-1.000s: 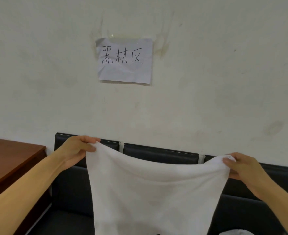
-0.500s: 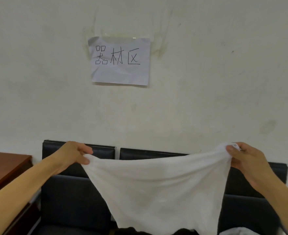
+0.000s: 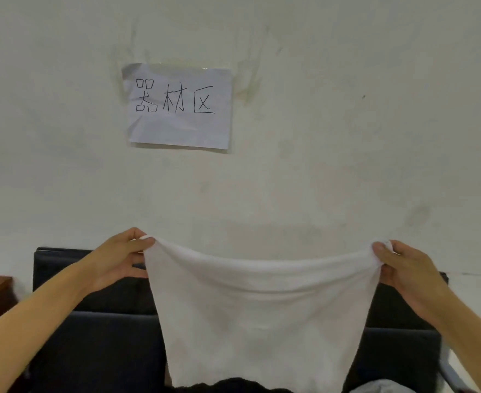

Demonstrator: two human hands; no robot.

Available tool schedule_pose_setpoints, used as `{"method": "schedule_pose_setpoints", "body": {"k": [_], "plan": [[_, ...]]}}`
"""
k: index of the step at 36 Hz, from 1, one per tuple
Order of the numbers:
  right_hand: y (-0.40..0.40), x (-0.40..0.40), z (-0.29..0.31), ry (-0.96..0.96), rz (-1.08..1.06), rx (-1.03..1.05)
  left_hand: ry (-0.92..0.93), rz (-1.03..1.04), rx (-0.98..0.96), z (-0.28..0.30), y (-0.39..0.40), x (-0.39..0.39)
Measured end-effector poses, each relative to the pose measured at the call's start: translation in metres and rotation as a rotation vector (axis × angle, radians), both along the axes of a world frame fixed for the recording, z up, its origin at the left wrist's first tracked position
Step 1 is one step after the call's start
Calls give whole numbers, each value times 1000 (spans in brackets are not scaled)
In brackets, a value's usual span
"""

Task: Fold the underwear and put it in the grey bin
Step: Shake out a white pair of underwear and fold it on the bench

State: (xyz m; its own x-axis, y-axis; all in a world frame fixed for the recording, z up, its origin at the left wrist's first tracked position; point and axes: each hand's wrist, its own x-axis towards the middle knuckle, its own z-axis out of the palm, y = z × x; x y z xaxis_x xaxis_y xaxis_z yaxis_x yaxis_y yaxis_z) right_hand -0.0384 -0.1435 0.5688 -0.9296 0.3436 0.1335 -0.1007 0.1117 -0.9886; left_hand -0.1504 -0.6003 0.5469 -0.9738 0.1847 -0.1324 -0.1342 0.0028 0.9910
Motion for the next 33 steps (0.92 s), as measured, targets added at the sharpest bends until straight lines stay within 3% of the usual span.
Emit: {"method": "schedule_pose_setpoints", "body": {"k": [5,19,26,33], "plan": [[-1,0,3,-23,-51,33,23,-7,-27,4,3,-3],[-13,2,3,-16,-160,-18,-24,150,252,10,-8,-11],[-30,4,-12,-5,-197,-11,-55,220,-84,-8,-27,-11],[-46,18,-26,-58,-201,-15,-223,91,-139,-32,-43,-2]]}}
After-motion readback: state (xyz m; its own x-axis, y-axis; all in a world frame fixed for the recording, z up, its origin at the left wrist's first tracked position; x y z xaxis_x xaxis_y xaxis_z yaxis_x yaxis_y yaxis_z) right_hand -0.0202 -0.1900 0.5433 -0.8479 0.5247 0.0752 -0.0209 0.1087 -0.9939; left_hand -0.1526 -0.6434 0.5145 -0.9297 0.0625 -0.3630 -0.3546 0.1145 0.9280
